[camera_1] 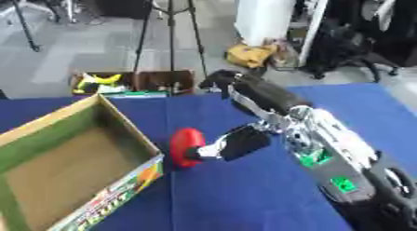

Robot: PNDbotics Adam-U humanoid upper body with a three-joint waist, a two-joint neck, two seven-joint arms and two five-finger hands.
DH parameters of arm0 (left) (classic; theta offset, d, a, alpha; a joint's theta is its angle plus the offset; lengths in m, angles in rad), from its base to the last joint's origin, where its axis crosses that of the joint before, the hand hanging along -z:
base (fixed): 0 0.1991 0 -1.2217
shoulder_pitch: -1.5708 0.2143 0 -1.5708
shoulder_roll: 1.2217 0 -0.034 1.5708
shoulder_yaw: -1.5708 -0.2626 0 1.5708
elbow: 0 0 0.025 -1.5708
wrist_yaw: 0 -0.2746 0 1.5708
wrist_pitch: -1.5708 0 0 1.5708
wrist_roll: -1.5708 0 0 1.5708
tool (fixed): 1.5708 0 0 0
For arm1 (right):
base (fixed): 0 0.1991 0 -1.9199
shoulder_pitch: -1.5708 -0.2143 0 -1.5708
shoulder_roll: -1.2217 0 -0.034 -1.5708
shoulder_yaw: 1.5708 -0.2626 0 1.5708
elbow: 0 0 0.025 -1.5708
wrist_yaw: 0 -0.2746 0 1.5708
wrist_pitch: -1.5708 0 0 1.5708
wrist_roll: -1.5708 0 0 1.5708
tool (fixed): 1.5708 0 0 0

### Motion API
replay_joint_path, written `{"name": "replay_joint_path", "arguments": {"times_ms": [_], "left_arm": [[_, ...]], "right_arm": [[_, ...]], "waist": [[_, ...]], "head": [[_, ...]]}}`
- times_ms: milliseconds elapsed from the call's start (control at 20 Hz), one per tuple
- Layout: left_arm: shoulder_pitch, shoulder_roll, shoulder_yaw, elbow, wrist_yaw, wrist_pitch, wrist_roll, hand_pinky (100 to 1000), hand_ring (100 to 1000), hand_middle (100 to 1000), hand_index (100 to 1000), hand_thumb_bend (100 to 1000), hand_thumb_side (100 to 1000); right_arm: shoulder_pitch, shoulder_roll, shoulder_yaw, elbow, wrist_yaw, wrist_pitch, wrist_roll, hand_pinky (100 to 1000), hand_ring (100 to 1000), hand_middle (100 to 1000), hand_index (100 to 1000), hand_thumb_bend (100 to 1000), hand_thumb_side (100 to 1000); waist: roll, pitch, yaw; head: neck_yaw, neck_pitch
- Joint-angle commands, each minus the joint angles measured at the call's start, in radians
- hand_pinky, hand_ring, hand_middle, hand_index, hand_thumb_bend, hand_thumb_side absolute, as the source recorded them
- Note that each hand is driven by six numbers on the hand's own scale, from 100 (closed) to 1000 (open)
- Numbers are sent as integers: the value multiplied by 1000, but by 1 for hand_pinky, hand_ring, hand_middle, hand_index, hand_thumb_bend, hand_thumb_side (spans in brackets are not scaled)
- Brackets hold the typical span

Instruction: Pick up objects on the table and place them in the box.

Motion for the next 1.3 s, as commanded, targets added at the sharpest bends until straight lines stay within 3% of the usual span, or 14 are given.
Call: {"name": "replay_joint_path", "arguments": {"times_ms": [50, 400, 850, 1300], "left_arm": [[-5, 19, 10, -15, -2, -2, 3, 298, 597, 631, 683, 100, 906], [-5, 18, 11, -16, -2, -2, 3, 298, 597, 631, 683, 100, 907], [-5, 20, 9, -14, -2, -4, 1, 297, 597, 630, 682, 100, 908], [-7, 22, 9, -13, -1, -9, 0, 297, 597, 630, 682, 100, 908]], "right_arm": [[-4, -36, -16, -20, -7, 4, 6, 716, 751, 904, 920, 720, 623], [-27, -25, 2, -10, -1, 18, 56, 717, 753, 905, 921, 724, 618], [-83, -31, 52, 114, -4, -14, 75, 750, 792, 908, 923, 744, 590], [-136, -35, 69, 278, -40, -103, 49, 753, 791, 912, 930, 747, 572]], "waist": [[0, -27, 0], [-1, -27, 3], [-7, -19, 22], [-13, -4, 41]], "head": [[45, 1], [120, 24], [130, 36], [151, 55]]}}
